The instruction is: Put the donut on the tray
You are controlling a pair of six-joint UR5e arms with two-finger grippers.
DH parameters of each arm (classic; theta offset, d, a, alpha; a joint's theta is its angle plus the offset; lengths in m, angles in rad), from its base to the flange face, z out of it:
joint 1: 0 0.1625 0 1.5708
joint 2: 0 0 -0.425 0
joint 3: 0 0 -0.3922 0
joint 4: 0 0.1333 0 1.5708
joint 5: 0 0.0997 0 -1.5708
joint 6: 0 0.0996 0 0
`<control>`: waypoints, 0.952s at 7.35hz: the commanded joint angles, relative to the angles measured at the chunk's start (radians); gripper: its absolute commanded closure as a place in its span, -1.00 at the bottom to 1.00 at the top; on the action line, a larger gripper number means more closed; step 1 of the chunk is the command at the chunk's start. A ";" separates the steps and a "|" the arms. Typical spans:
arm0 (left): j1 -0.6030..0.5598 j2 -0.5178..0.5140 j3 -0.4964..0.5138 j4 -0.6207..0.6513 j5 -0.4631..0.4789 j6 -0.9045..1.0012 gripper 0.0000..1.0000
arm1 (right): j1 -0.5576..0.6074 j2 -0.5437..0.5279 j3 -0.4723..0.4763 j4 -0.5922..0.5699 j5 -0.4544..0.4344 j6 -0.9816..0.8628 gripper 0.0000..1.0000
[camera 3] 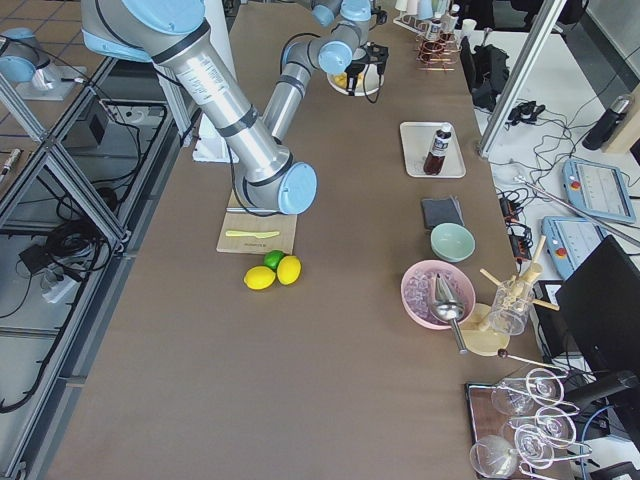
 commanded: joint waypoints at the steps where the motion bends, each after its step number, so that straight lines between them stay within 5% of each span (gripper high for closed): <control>1: 0.009 0.000 -0.004 -0.018 0.002 -0.012 1.00 | -0.009 0.005 0.000 0.000 0.000 0.072 0.76; 2: 0.009 0.000 0.000 -0.023 0.002 -0.025 1.00 | -0.011 0.005 0.000 0.000 0.000 0.074 0.36; 3: 0.011 0.000 0.003 -0.023 0.002 -0.027 1.00 | -0.011 0.008 0.007 0.002 -0.008 0.074 -0.99; 7: 0.023 -0.012 0.032 -0.023 0.060 -0.029 1.00 | 0.036 -0.003 0.010 -0.005 0.007 0.064 -1.00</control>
